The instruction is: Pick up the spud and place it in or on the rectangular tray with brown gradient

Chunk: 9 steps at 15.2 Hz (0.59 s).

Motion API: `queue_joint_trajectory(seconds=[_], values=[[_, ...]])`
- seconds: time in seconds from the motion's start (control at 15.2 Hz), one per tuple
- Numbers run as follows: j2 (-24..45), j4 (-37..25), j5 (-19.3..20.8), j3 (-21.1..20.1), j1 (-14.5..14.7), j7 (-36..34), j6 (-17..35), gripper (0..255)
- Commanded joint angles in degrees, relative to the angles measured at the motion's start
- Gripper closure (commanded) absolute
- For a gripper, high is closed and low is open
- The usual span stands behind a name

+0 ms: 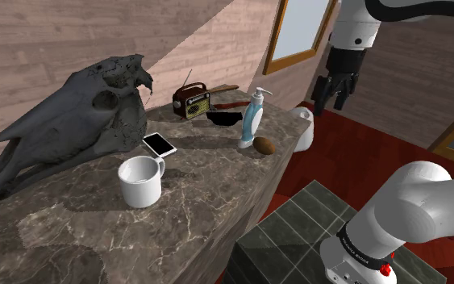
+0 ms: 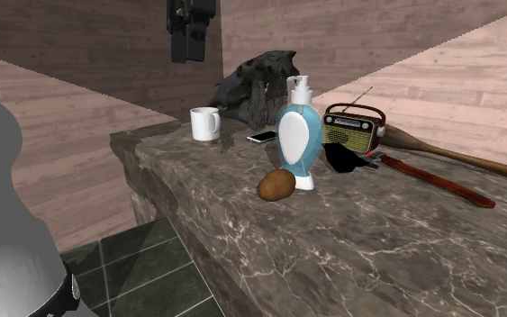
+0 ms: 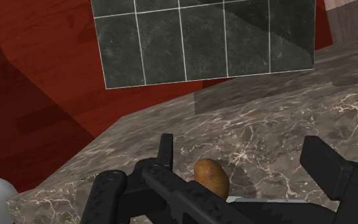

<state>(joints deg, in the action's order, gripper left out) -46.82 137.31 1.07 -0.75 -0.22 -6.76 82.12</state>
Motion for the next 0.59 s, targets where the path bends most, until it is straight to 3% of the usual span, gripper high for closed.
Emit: queue_joint_trajectory(seconds=[0.0,0.53], values=[[0.0,0.0,0.0,0.0,0.0,0.0,0.0,0],[13.98,2.15,-0.76,1.96,-0.26,1.31,14.62,0]])
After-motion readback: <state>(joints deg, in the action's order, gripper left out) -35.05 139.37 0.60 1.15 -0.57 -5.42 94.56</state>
